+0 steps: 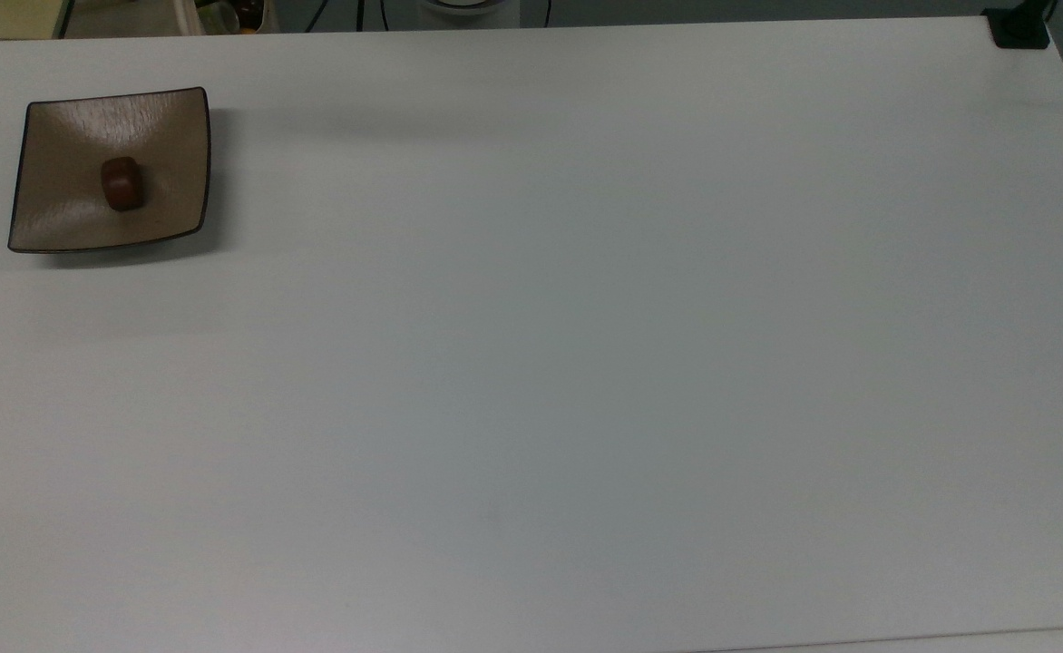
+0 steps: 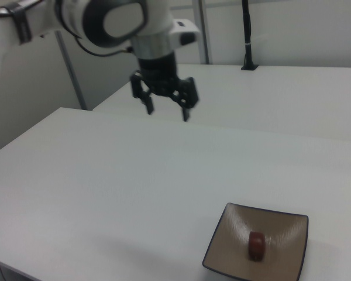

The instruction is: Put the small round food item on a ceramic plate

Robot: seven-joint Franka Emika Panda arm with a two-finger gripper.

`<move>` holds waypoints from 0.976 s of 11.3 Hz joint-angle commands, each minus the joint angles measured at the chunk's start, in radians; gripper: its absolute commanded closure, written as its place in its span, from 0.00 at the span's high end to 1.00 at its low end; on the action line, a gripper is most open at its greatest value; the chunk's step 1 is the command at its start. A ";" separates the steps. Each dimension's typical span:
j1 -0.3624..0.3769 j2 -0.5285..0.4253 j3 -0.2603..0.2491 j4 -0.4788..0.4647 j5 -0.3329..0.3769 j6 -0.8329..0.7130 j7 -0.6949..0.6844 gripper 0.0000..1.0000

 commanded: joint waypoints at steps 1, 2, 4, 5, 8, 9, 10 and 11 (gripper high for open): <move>0.126 -0.025 -0.007 -0.009 0.010 -0.036 0.180 1.00; 0.177 -0.026 -0.007 -0.013 0.010 -0.034 0.236 1.00; 0.248 -0.025 -0.006 -0.019 0.010 -0.030 0.325 1.00; 0.265 -0.025 0.002 -0.022 0.010 -0.033 0.328 1.00; 0.266 -0.025 0.065 -0.043 -0.005 -0.016 0.330 1.00; 0.266 -0.025 0.069 -0.049 -0.007 -0.014 0.330 1.00; 0.266 -0.026 0.077 -0.065 -0.012 -0.014 0.327 1.00; 0.266 -0.025 0.081 -0.068 -0.024 -0.007 0.319 1.00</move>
